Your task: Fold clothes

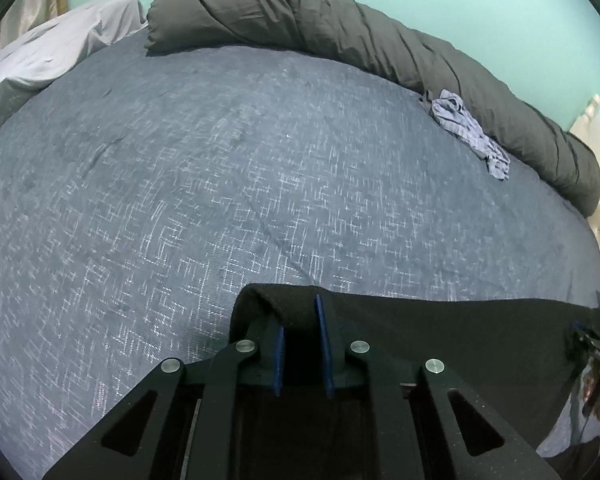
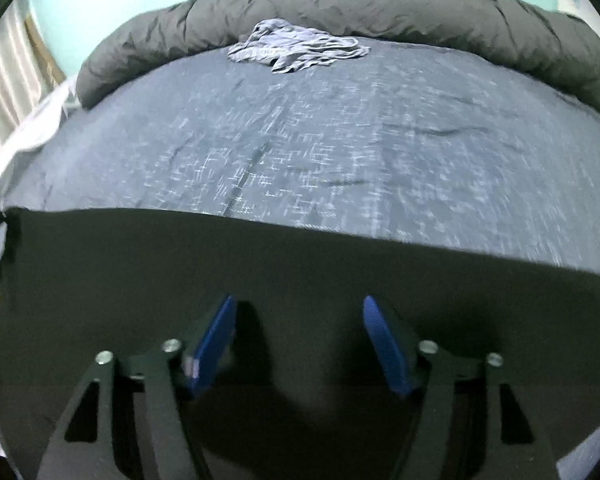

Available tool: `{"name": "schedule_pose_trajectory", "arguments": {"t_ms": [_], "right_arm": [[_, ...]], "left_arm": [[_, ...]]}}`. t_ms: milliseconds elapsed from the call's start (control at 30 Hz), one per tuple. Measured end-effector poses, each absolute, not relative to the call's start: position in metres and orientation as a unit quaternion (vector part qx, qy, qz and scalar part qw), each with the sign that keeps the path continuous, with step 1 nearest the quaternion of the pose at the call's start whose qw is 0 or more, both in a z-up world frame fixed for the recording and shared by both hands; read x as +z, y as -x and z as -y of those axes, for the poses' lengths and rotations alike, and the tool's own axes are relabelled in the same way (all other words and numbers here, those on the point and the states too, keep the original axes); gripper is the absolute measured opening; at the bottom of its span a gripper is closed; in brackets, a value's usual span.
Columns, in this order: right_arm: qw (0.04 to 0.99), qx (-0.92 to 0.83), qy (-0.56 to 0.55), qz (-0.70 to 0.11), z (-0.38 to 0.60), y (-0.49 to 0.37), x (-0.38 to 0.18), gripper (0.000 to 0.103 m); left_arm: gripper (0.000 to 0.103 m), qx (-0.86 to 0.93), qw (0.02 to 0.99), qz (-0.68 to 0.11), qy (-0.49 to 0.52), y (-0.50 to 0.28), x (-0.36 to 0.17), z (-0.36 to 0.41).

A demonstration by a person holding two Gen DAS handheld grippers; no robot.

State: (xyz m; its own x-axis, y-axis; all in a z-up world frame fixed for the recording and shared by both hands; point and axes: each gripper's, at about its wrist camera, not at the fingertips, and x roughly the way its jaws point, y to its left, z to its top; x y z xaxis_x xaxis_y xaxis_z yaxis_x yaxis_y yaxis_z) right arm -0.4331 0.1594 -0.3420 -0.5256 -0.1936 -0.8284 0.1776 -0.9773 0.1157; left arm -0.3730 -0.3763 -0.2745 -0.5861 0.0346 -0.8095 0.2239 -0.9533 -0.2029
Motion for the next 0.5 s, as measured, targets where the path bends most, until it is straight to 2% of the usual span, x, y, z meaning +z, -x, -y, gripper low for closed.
{"name": "schedule_pose_trajectory", "arguments": {"t_ms": [67,167,200,300,500], "right_arm": [[0.102,-0.871,-0.481,-0.005,-0.154,0.44,-0.347,0.047],[0.097,-0.869,-0.485,-0.018,-0.15,0.446,-0.351,0.023],[0.093,-0.87,-0.483,-0.021,-0.149,0.447,-0.351,0.006],[0.084,-0.878,-0.471,-0.027,-0.147,0.445,-0.35,0.002],[0.085,-0.894,-0.439,-0.022,-0.153,0.44,-0.334,0.001]], "left_arm": [[0.015,-0.878,0.052,-0.139,-0.455,0.374,-0.275,0.377],[0.015,-0.877,0.05,-0.136,-0.458,0.376,-0.277,0.377],[0.015,-0.877,0.05,-0.135,-0.458,0.376,-0.278,0.377],[0.015,-0.877,0.05,-0.132,-0.46,0.376,-0.28,0.376],[0.015,-0.877,0.048,-0.133,-0.458,0.376,-0.279,0.377]]}}
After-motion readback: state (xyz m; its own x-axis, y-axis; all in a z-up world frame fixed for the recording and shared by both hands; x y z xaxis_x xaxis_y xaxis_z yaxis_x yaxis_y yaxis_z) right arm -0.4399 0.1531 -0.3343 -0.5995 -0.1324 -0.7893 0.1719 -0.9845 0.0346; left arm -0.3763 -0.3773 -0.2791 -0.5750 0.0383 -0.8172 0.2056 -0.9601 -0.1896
